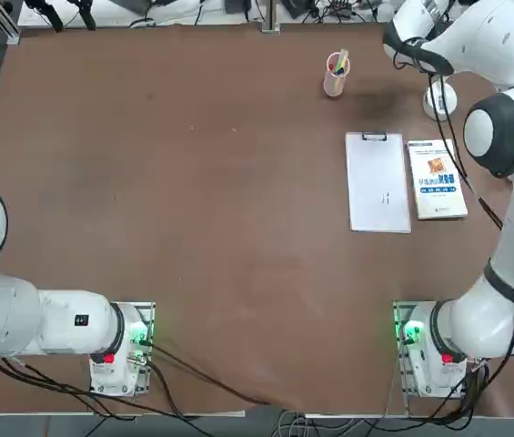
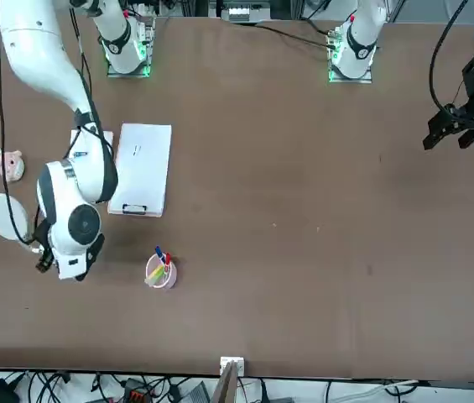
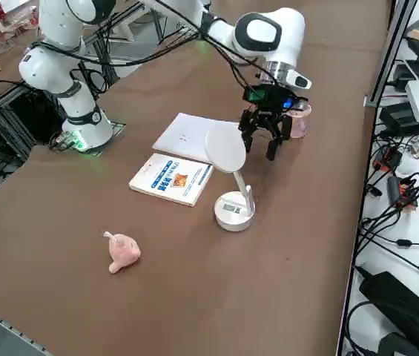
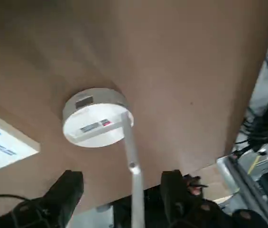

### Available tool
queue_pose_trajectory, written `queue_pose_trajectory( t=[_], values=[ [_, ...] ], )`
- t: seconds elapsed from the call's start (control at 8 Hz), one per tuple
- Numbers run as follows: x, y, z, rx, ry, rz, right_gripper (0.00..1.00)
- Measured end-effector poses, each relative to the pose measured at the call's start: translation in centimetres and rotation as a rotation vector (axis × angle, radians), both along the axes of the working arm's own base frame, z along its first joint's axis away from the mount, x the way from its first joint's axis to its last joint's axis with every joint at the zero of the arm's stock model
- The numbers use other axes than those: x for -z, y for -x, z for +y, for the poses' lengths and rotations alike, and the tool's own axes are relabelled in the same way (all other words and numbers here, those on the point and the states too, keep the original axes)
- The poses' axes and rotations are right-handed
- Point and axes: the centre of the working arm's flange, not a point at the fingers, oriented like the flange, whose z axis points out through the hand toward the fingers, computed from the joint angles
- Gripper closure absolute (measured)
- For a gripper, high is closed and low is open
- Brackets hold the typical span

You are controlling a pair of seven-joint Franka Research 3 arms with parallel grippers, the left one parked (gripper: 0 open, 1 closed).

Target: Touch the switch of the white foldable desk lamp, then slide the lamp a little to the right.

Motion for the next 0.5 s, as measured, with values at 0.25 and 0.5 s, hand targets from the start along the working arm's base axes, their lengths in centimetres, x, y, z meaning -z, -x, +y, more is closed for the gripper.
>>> queue_pose_trajectory(
  t=[0.25,0.5],
  values=[
    [1.1,-0.4,-0.5,-0.051,0.029,0.014,0.0],
    [2.2,-0.5,-1.1,-0.06,0.045,0.037,0.0]
  ],
)
